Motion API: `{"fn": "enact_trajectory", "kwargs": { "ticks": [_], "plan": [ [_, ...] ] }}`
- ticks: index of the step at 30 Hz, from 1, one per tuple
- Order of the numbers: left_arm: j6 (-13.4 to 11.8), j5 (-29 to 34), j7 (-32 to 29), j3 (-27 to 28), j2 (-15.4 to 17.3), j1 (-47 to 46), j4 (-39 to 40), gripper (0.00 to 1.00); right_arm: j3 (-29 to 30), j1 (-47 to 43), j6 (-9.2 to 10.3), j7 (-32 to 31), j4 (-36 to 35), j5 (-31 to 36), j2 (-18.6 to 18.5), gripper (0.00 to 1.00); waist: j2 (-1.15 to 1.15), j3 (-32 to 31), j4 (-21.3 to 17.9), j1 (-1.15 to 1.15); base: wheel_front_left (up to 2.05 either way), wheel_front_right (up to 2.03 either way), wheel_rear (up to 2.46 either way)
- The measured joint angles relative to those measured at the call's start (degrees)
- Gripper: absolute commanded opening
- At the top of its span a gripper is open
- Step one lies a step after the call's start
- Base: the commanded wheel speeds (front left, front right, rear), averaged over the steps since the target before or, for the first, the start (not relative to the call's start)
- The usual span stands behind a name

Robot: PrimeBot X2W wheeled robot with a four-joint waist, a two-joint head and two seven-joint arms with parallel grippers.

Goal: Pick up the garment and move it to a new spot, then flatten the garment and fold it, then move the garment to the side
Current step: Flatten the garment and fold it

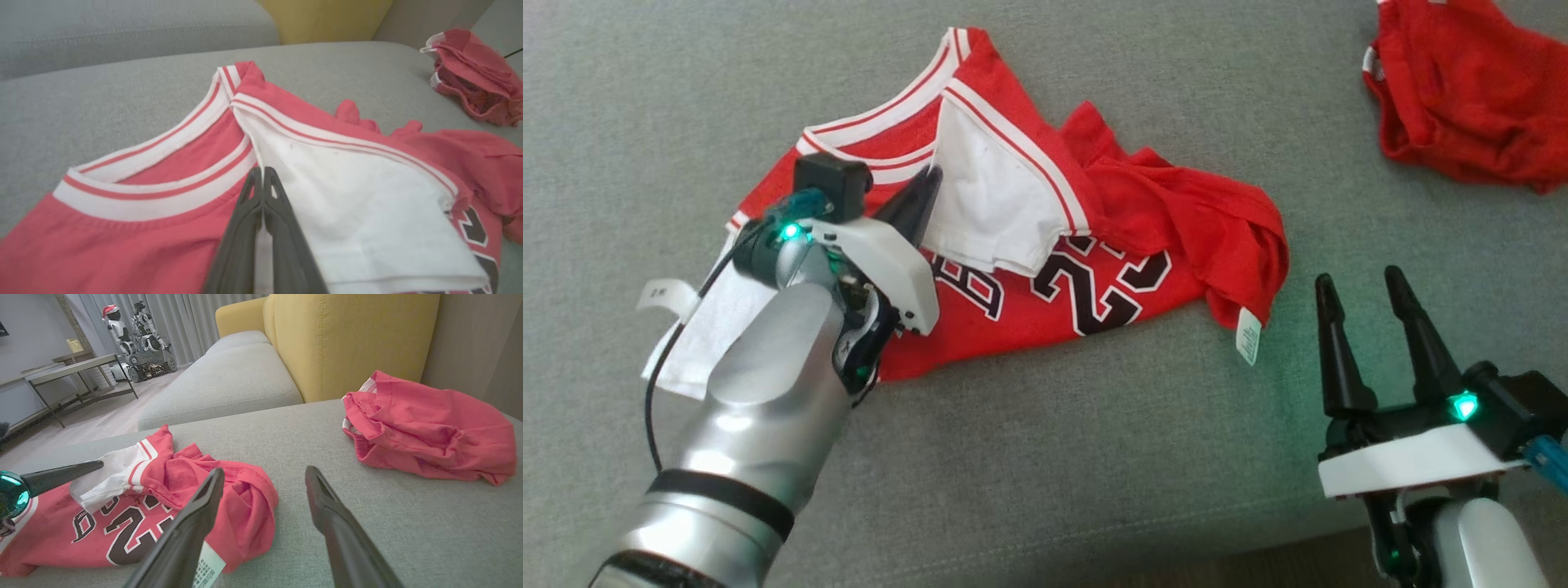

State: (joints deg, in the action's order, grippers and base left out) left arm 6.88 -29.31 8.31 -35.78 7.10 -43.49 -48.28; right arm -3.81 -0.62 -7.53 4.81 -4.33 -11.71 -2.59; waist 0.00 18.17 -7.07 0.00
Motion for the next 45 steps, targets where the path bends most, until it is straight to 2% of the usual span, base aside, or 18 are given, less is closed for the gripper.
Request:
{"fn": "enact_trajectory", "kwargs": {
  "ticks": [2,5,11,16,23,25,26,27,30,32,35,36,37,38,45],
  "plan": [
    [-0.3,0.0,1.5,0.0,0.1,-0.2,0.8,0.0,0.5,0.0,0.0,0.0,0.2,-0.2,0.0,1.0,0.0,-0.2,0.4,0.0,0.0,0.0,0.0],
    [-2.1,-0.1,2.6,1.6,0.8,0.0,2.8,0.0,1.4,0.0,0.0,0.0,0.5,-0.4,0.0,1.0,0.0,-0.6,0.9,0.0,0.0,0.0,0.0],
    [-7.5,-3.7,3.4,6.9,5.5,6.0,12.6,0.0,5.8,-0.1,0.0,-0.4,0.5,-0.4,0.0,1.0,0.0,-1.6,2.1,0.0,0.0,0.0,0.0],
    [-13.0,-5.8,1.6,9.8,10.2,17.3,24.6,0.0,9.9,-0.2,0.0,-0.8,0.3,-0.4,0.0,1.0,0.0,-2.1,3.3,0.0,0.0,0.0,0.0],
    [-22.2,-6.3,-1.5,13.6,15.3,30.9,43.3,0.0,12.8,-0.4,0.0,-1.9,-1.3,-0.2,0.1,1.0,0.0,-2.0,4.7,0.0,0.0,0.0,0.0],
    [-24.4,-6.3,-2.5,14.4,16.1,33.9,47.9,0.0,13.5,-0.8,0.0,-2.4,-2.0,-0.2,0.1,1.0,0.0,-1.9,5.0,0.0,0.0,0.0,0.0],
    [-24.4,-6.3,-2.5,14.4,16.1,33.9,47.9,0.0,13.5,-0.8,0.0,-2.4,-2.0,-0.2,0.1,1.0,0.0,-1.9,5.0,0.0,0.0,0.0,0.0],
    [-26.9,-6.3,-3.0,15.0,16.6,36.6,51.7,0.0,13.8,-1.3,0.0,-2.6,-2.3,-0.2,0.1,1.0,0.0,-2.0,5.2,0.0,0.0,0.0,0.0],
    [-29.6,-6.4,-3.8,16.2,16.7,40.3,55.1,0.0,13.7,-1.4,0.0,-3.1,-2.5,-0.2,0.1,1.0,0.0,-2.2,5.1,0.0,0.0,0.0,0.0],
    [-30.7,-7.2,-4.2,16.2,16.6,42.8,55.4,0.0,13.4,-1.4,0.0,-3.6,-2.5,-0.2,0.1,1.0,0.0,-2.3,5.0,0.0,0.0,0.0,0.0],
    [-30.9,-8.0,-4.2,16.1,15.9,45.6,55.0,0.0,12.8,-1.4,0.0,-3.6,-2.4,-0.2,0.1,1.0,0.0,-2.7,4.9,0.0,0.0,0.0,0.0],
    [-30.9,-8.4,-4.1,15.9,15.5,45.9,54.2,0.24,12.6,-1.4,0.0,-3.6,-2.3,-0.2,0.1,1.0,0.0,-2.9,4.9,0.0,0.0,0.0,0.0],
    [-30.6,-8.8,-3.9,15.8,15.1,46.0,53.3,0.78,12.2,-1.4,0.0,-3.6,-2.1,-0.2,0.1,1.0,0.0,-3.1,4.9,0.0,0.0,0.0,0.0],
    [-30.6,-9.0,-3.4,15.8,14.6,45.9,52.5,1.0,11.9,-1.4,0.0,-3.6,-2.0,-0.2,0.1,1.0,0.0,-3.4,4.9,0.0,0.0,0.0,0.0],
    [-29.0,-7.5,1.5,14.1,13.3,45.6,50.3,1.0,9.9,-1.4,0.0,-4.1,-1.9,-0.1,0.1,1.0,0.0,-5.4,5.2,0.0,0.0,0.0,0.0]
  ]
}}
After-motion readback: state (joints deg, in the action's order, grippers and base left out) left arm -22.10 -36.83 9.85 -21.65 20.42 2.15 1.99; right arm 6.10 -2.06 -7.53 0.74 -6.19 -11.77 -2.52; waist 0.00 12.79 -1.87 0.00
